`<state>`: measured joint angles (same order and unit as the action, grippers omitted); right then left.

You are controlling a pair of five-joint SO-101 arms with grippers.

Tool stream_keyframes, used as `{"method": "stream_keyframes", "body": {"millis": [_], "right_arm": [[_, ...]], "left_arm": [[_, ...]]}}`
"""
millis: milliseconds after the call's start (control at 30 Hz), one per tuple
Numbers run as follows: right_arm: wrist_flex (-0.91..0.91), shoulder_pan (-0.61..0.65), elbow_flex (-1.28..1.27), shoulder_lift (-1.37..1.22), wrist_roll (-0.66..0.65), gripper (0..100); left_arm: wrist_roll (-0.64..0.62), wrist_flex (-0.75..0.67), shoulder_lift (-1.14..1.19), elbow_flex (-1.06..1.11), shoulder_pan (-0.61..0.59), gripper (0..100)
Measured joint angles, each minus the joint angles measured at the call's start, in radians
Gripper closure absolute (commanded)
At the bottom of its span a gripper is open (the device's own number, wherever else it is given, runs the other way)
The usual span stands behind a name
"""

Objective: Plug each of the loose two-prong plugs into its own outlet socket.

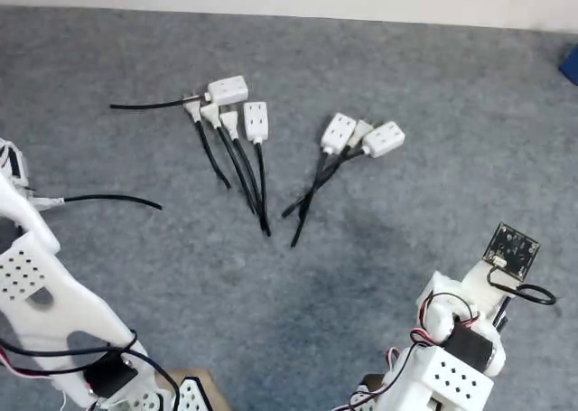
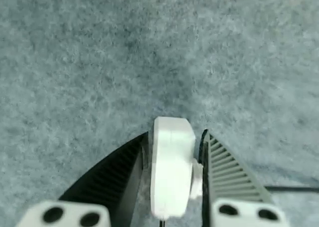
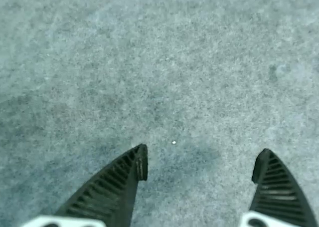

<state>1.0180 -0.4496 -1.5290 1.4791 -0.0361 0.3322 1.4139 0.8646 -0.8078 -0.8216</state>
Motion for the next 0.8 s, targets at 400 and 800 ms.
{"method": "stream_keyframes", "body": {"millis": [400, 800], "right_arm": [[0.000, 0.000, -0.002, 0.000, 0.000, 66.7], [0.000, 0.000, -0.002, 0.000, 0.000, 66.7]], "left_arm": [[0.057, -0.068, 0.081, -0.018, 0.006, 100], [0.072, -0.084, 0.095, -0.302, -0.086, 100]]}}
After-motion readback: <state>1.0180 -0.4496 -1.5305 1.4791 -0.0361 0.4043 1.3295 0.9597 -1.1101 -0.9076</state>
